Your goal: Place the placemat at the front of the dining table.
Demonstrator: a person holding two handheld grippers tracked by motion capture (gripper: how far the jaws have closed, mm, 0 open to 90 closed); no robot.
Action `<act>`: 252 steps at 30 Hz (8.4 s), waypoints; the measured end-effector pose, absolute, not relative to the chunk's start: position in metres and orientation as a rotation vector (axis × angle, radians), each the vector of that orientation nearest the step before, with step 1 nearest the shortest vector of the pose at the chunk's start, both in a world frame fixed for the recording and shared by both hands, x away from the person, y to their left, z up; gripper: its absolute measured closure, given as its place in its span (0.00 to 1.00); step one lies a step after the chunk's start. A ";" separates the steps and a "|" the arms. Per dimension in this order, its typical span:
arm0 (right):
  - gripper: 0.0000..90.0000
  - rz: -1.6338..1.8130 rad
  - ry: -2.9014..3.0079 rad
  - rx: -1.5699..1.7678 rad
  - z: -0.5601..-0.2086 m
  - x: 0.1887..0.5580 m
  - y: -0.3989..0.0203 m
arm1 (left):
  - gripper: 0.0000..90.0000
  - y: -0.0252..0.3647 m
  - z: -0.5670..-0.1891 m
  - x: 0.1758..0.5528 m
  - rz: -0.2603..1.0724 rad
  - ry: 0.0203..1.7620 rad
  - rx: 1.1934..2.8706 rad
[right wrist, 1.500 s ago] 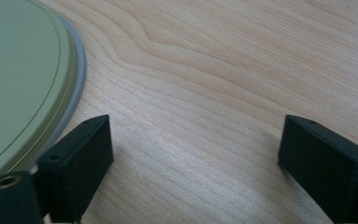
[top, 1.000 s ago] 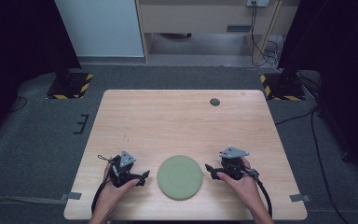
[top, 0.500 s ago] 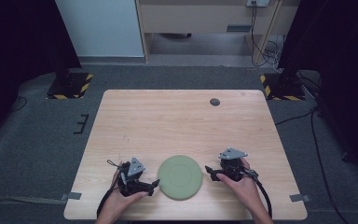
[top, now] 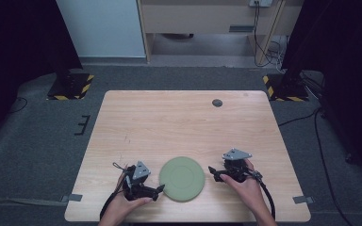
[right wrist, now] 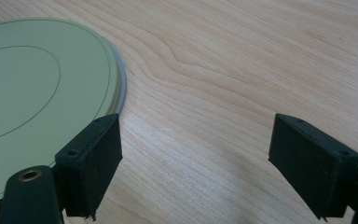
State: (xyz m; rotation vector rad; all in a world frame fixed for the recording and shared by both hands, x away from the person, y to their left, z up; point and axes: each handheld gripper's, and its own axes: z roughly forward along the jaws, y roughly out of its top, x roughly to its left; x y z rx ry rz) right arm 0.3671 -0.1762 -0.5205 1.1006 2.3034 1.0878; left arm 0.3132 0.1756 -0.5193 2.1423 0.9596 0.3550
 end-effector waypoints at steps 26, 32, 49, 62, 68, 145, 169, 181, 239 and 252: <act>0.20 1.105 2.312 1.095 -0.519 0.368 -0.173 | 0.00 0.168 -0.525 0.320 0.351 0.966 2.181; 0.21 1.061 2.357 1.044 -0.511 0.370 -0.165 | 0.00 0.166 -0.525 0.325 0.347 0.975 2.176; 0.29 1.012 2.423 0.988 -0.493 0.382 -0.147 | 0.00 0.159 -0.524 0.335 0.390 0.982 2.186; 0.40 0.978 2.523 1.002 -0.502 0.407 -0.127 | 0.00 0.155 -0.523 0.342 0.419 0.987 2.188; 0.41 0.967 2.559 1.006 -0.507 0.411 -0.121 | 0.00 0.154 -0.523 0.342 0.432 0.991 2.187; 0.61 1.166 2.622 1.040 -0.517 0.415 -0.129 | 0.01 0.142 -0.523 0.345 0.534 1.011 2.169; 0.96 1.261 2.523 0.976 -0.505 0.410 -0.136 | 0.00 0.142 -0.523 0.346 0.523 1.041 2.140; 0.96 1.333 2.464 0.981 -0.492 0.411 -0.137 | 0.04 0.152 -0.514 0.345 0.575 1.055 2.080; 0.96 1.307 2.376 0.967 -0.428 0.438 -0.115 | 0.04 0.171 -0.516 0.348 0.595 1.113 2.080; 0.96 1.303 2.372 0.959 -0.422 0.440 -0.118 | 0.04 0.172 -0.516 0.349 0.598 1.115 2.082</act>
